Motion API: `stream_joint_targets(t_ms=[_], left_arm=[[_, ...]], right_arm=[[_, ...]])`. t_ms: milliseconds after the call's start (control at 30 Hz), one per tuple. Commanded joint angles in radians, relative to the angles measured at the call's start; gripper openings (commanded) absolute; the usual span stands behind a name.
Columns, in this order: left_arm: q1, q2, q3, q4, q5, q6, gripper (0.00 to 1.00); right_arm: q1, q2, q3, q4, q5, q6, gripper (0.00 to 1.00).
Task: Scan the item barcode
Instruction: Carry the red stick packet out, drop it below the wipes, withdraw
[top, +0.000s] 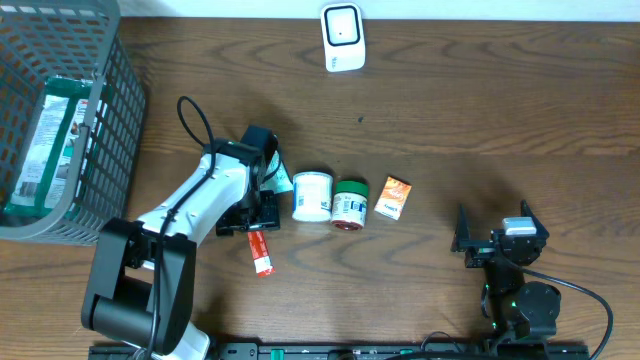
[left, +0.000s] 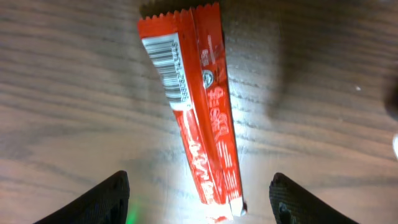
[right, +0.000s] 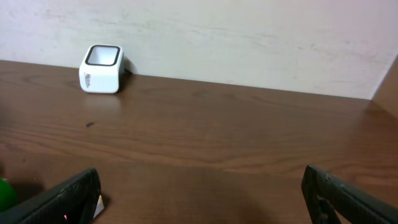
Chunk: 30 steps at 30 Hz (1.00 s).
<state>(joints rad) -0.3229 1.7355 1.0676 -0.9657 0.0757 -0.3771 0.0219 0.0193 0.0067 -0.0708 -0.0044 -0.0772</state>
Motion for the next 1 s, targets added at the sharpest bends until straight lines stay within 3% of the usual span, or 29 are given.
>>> stream_joint_targets(t_ms=[0, 267, 500, 600, 767, 967], left_arm=[[-0.001, -0.039, 0.106, -0.057, -0.010, 0.000, 0.70], [-0.001, -0.307, 0.251, -0.092, -0.082, 0.010, 0.70], [-0.001, -0.594, 0.375, -0.086, -0.461, 0.009, 0.70], [-0.001, -0.753, 0.386, -0.012, -0.617, 0.010, 0.70], [-0.001, -0.899, 0.386, 0.081, -0.645, 0.010, 0.70], [-0.001, -0.909, 0.413, 0.131, -0.645, 0.011, 0.70]], right_arm=[[-0.014, -0.001, -0.001, -0.004, 0.002, -0.006, 0.99], [-0.014, -0.001, -0.001, -0.004, 0.002, -0.006, 0.99], [-0.014, -0.001, -0.001, -0.004, 0.002, -0.006, 0.99], [-0.014, -0.001, -0.001, -0.004, 0.002, -0.006, 0.99], [-0.014, -0.001, -0.001, -0.004, 0.002, -0.006, 0.99], [-0.014, -0.001, -0.001, -0.004, 0.002, -0.006, 0.99]])
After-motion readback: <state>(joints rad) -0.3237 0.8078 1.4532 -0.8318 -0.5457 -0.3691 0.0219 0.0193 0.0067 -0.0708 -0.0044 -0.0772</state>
